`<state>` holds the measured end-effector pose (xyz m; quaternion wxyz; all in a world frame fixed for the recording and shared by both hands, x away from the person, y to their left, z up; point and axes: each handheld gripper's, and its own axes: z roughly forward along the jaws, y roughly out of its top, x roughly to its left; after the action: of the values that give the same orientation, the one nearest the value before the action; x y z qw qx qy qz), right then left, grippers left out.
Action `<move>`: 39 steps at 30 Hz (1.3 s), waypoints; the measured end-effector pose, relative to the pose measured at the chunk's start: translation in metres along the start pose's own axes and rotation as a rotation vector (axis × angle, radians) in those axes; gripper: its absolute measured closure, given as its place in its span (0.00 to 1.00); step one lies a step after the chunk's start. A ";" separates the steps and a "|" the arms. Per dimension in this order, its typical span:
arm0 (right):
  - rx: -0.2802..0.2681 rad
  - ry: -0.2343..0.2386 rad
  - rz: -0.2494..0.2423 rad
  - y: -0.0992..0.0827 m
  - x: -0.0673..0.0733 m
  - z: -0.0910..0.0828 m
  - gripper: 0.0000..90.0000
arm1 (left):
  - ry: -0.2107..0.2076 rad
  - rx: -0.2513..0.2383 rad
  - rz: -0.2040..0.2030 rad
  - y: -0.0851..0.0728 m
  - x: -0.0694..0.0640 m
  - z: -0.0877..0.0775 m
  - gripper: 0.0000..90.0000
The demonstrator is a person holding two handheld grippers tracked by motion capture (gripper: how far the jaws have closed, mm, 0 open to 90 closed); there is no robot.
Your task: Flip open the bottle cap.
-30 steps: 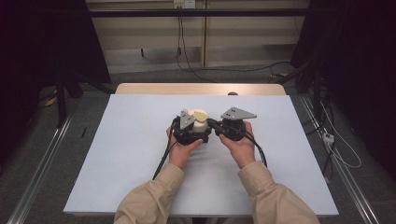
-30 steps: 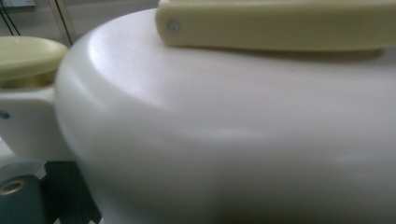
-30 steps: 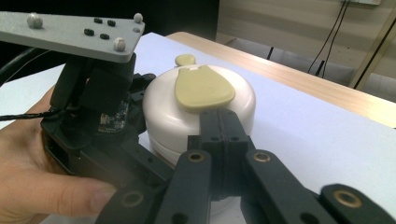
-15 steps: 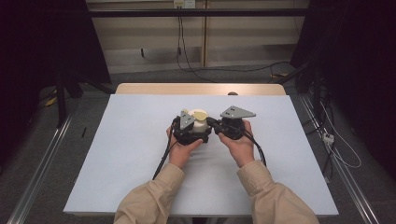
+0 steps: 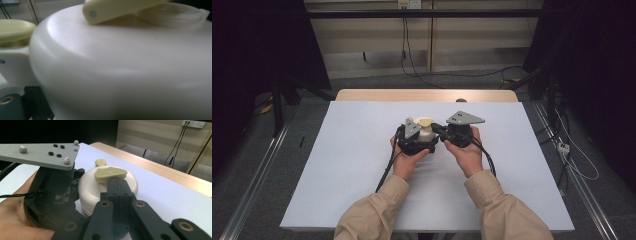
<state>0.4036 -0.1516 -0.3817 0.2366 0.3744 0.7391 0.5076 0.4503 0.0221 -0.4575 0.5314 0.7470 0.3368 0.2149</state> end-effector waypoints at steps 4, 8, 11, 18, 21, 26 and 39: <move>-0.005 0.002 0.000 0.001 0.000 0.000 1.00 | 0.000 0.000 0.001 0.000 0.000 0.000 0.06; -0.010 0.008 -0.002 0.002 0.001 0.000 1.00 | 0.000 0.000 -0.003 0.000 0.000 0.000 0.06; -0.012 0.009 -0.006 0.004 0.002 0.001 1.00 | 0.000 0.001 -0.003 0.000 0.000 0.000 0.06; -0.018 0.006 -0.012 0.008 0.003 0.002 1.00 | 0.000 0.000 0.000 0.000 0.000 0.000 0.06; -0.019 0.006 -0.016 0.010 0.003 0.002 1.00 | 0.000 0.001 0.000 0.000 0.000 0.000 0.06; -0.020 0.009 -0.021 0.011 0.003 0.003 1.00 | 0.000 0.000 -0.001 0.000 0.000 0.000 0.06; -0.027 0.008 -0.022 0.014 0.002 0.005 1.00 | 0.001 0.000 0.000 0.000 0.000 0.000 0.06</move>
<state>0.4100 -0.1446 -0.3705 0.2442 0.3608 0.7373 0.5164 0.4503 0.0221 -0.4577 0.5314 0.7468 0.3371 0.2150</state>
